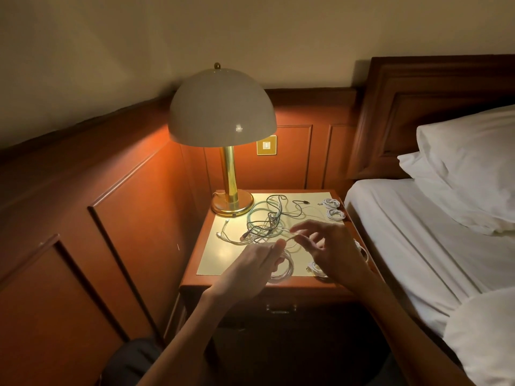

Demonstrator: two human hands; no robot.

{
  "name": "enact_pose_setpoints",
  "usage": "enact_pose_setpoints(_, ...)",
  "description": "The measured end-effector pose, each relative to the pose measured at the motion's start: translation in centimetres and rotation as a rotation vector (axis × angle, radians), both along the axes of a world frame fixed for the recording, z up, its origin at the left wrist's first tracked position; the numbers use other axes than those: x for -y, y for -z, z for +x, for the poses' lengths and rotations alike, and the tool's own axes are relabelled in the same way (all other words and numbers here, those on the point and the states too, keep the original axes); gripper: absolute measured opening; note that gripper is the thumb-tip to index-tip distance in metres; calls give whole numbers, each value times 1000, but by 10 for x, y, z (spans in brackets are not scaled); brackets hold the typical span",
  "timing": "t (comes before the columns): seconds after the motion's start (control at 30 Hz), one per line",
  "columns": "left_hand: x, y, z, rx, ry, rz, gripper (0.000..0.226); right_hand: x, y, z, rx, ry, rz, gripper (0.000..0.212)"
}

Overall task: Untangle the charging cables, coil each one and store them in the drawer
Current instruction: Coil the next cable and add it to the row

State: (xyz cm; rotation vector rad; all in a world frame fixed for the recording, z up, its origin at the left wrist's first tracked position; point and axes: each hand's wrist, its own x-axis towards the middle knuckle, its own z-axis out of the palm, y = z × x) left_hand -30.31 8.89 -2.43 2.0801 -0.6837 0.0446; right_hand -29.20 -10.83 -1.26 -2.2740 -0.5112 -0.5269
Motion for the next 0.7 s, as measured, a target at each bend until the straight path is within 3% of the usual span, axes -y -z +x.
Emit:
enact_pose_setpoints(0.13,3,9,-4,26,-66,25,54,-11,21,3,-28,95,-12,11)
enact_pose_setpoints(0.4,-7,13,-4,-153,-144,8,52,-24,36,8,67,126,-54,9)
enact_pose_setpoints(0.6,-8,14,2,-113,-188,-95,58,-31,28,-2,-323,-130,273,22)
enact_pose_setpoints(0.7,-7,10,3,-81,-206,-110,60,-32,20,-9,-435,-277,280,30)
